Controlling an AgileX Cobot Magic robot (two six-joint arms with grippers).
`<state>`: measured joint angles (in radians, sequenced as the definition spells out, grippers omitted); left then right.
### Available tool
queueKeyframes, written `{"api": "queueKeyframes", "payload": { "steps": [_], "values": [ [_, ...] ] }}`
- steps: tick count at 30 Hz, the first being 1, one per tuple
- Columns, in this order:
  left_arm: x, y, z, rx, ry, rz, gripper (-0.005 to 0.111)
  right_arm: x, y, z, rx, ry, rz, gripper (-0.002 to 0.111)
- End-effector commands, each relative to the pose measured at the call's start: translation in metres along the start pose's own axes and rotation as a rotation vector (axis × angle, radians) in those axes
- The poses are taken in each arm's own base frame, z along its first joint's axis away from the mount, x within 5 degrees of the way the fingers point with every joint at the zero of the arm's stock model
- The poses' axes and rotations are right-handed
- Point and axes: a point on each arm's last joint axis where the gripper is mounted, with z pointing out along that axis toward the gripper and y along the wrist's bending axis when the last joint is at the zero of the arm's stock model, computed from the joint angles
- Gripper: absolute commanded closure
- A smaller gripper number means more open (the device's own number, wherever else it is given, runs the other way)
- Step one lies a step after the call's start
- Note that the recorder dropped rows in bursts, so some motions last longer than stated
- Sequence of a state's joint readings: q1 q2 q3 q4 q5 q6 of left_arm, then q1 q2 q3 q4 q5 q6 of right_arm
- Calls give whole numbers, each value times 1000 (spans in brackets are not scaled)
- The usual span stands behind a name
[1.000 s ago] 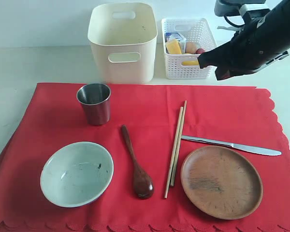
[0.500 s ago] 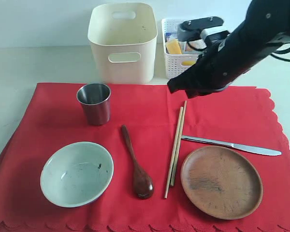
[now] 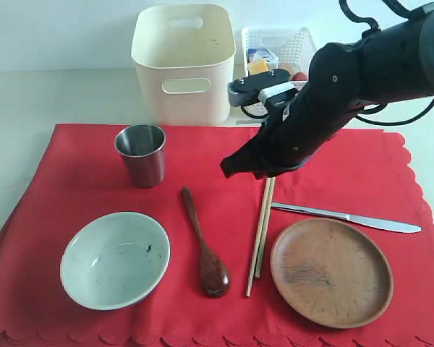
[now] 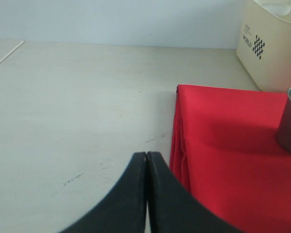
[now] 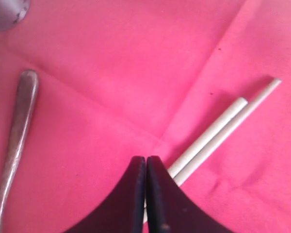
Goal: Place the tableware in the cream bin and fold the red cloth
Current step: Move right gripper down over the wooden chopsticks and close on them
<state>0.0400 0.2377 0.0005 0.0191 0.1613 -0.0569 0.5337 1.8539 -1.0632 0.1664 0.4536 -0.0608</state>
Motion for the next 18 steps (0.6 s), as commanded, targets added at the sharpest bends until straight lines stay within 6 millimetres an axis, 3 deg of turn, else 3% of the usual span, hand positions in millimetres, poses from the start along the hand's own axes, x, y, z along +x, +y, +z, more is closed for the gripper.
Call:
{"api": "queueKeyframes", "payload": {
  "steps": [1, 8, 14, 18],
  "values": [
    [0, 0, 1, 2, 1, -5, 106, -1, -5, -1, 60, -16, 47, 91],
    [0, 0, 1, 2, 1, -5, 106, -1, -8, -1, 86, -11, 76, 64],
    [0, 0, 1, 2, 1, -5, 106, -1, -8, 0, 86, -10, 90, 55],
    [0, 0, 1, 2, 1, -5, 106, 3, -9, 12, 90, 18, 91, 55]
  ]
}}
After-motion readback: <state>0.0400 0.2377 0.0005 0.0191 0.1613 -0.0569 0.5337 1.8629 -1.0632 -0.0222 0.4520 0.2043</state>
